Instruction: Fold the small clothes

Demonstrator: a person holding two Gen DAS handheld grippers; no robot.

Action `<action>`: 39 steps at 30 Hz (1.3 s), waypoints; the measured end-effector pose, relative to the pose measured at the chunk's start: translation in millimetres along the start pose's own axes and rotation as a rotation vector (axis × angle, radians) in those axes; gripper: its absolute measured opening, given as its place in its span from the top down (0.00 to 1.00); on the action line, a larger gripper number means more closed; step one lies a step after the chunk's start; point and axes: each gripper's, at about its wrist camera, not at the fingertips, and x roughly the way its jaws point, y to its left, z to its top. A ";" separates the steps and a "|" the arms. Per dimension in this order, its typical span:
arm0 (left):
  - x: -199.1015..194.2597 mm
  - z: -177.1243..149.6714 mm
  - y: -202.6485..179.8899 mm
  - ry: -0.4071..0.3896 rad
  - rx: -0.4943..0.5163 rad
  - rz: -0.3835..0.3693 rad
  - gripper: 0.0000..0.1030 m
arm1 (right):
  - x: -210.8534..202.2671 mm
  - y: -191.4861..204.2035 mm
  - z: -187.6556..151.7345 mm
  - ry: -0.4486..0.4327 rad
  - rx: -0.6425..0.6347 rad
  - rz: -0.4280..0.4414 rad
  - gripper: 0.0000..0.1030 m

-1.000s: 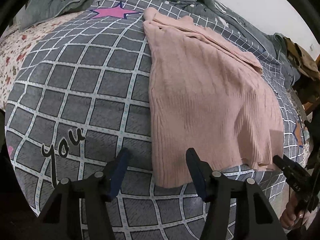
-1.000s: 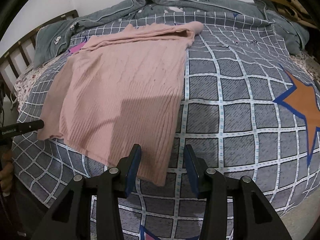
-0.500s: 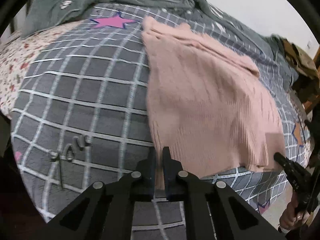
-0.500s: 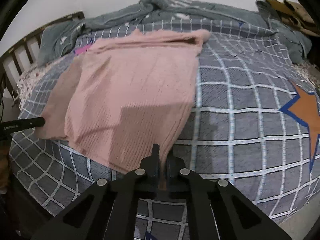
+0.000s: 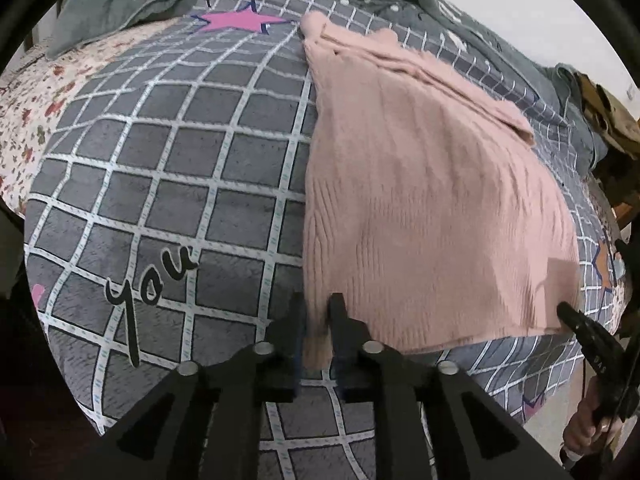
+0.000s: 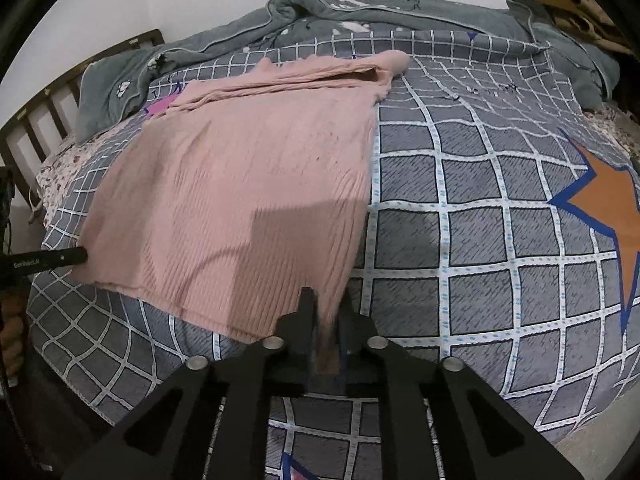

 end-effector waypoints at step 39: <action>-106.5 75.1 1.1 -0.299 -0.045 -0.280 0.93 | -74.5 -19.0 72.4 -0.192 0.248 0.281 0.95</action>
